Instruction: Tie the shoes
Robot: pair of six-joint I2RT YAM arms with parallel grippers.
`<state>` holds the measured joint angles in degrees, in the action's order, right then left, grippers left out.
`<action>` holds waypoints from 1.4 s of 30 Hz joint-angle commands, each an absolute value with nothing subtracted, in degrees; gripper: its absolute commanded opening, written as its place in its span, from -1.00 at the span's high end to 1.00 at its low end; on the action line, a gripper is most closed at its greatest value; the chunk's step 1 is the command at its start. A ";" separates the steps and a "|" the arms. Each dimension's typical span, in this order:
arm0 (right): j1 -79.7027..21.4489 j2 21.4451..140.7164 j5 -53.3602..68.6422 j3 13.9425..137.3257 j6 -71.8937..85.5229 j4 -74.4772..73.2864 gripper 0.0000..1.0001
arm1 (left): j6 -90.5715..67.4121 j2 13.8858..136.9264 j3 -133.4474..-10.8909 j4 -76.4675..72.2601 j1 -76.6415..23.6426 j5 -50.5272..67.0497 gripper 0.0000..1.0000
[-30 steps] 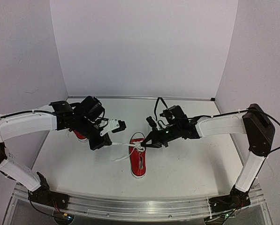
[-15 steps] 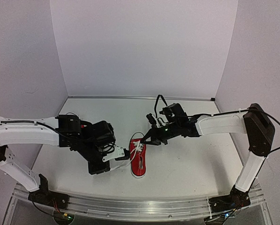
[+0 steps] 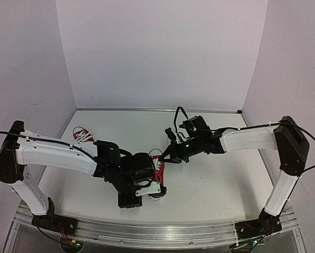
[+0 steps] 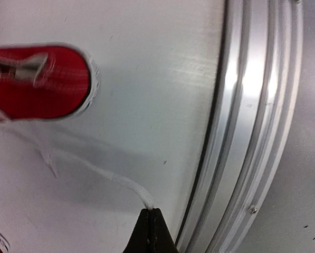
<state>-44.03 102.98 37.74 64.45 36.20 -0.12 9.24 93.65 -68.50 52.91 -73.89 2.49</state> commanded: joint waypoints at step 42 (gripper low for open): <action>-41.05 106.14 45.03 72.81 24.19 -6.75 1.00 | 34.68 91.73 -66.35 8.67 -72.12 6.05 -0.54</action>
<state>-41.15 105.34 44.51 70.29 24.86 -7.31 37.32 97.66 -70.01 12.23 -72.70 5.94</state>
